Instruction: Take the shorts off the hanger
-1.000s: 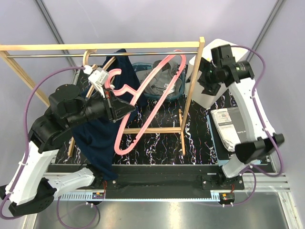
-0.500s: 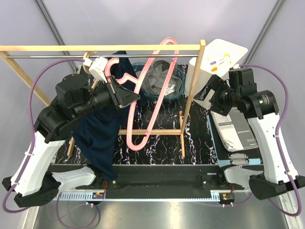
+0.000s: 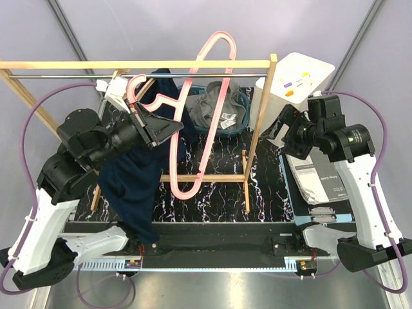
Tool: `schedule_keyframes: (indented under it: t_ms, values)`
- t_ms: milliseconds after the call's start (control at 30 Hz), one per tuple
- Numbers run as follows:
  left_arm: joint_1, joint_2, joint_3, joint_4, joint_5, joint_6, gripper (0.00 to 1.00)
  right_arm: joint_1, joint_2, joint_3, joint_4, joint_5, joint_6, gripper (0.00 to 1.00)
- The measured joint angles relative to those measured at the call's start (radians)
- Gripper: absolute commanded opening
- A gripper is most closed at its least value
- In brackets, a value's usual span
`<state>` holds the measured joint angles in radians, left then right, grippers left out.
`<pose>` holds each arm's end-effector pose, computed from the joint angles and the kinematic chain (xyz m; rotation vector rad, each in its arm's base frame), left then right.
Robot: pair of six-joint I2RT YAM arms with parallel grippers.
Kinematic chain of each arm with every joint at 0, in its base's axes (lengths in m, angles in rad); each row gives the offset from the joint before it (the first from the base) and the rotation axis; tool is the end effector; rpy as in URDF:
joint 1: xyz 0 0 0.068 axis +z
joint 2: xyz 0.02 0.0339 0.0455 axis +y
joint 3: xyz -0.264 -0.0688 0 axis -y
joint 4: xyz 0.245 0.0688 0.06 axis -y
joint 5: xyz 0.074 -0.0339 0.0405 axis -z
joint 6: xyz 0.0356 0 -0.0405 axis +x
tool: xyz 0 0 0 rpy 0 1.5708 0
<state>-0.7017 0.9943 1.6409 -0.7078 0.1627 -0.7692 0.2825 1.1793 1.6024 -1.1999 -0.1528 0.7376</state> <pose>0.1066 -0.0976 0.5237 0.0764 1.7853 -1.2321 0.1866 0.0598 0.4363 0.4738 2.3931 0.6620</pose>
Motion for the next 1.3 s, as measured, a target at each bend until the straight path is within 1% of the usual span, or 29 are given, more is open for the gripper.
schedule_keyframes:
  t_ms: [167, 400, 667, 900, 933, 967, 1000, 1067, 1100, 1200, 1300]
  values:
    - [0.0, 0.007, 0.002, 0.027, -0.026, -0.026, 0.0, 0.0, 0.001, 0.0, 0.002, -0.008, 0.0, 0.96]
    - [0.0, 0.066, 0.022, 0.019, -0.059, -0.051, 0.0, 0.0, 0.007, 0.003, 0.002, -0.008, -0.001, 0.96]
    - [-0.001, 0.071, 0.025, 0.017, -0.147, -0.057, 0.0, 0.0, 0.007, 0.003, 0.003, -0.008, -0.001, 0.96]
    - [-0.01, 0.122, 0.088, 0.006, -0.187, -0.05, 0.0, 0.0, 0.01, 0.003, 0.008, -0.013, -0.001, 0.96]
    - [-0.012, 0.127, 0.091, 0.006, -0.19, -0.047, 0.01, 0.0, 0.01, 0.003, 0.008, -0.015, -0.001, 0.96]
    - [-0.014, 0.131, 0.092, 0.006, -0.193, -0.042, 0.05, 0.0, 0.01, 0.003, 0.008, -0.016, -0.001, 0.96]
    - [-0.016, 0.134, 0.092, 0.005, -0.195, -0.038, 0.14, 0.0, 0.01, 0.003, 0.008, -0.017, -0.001, 0.96]
    - [-0.019, 0.136, 0.092, 0.001, -0.195, -0.028, 0.19, 0.0, 0.011, 0.003, 0.008, -0.017, 0.0, 0.96]
    - [-0.02, 0.134, 0.089, 0.0, -0.196, -0.022, 0.29, 0.0, 0.011, 0.003, 0.009, -0.017, -0.001, 0.96]
    - [-0.021, 0.119, 0.071, 0.005, -0.198, -0.001, 0.46, 0.0, 0.011, 0.001, 0.011, -0.017, 0.0, 0.96]
    - [-0.022, 0.092, 0.042, 0.005, -0.2, 0.022, 0.55, 0.0, 0.011, -0.008, 0.021, -0.017, 0.0, 0.96]
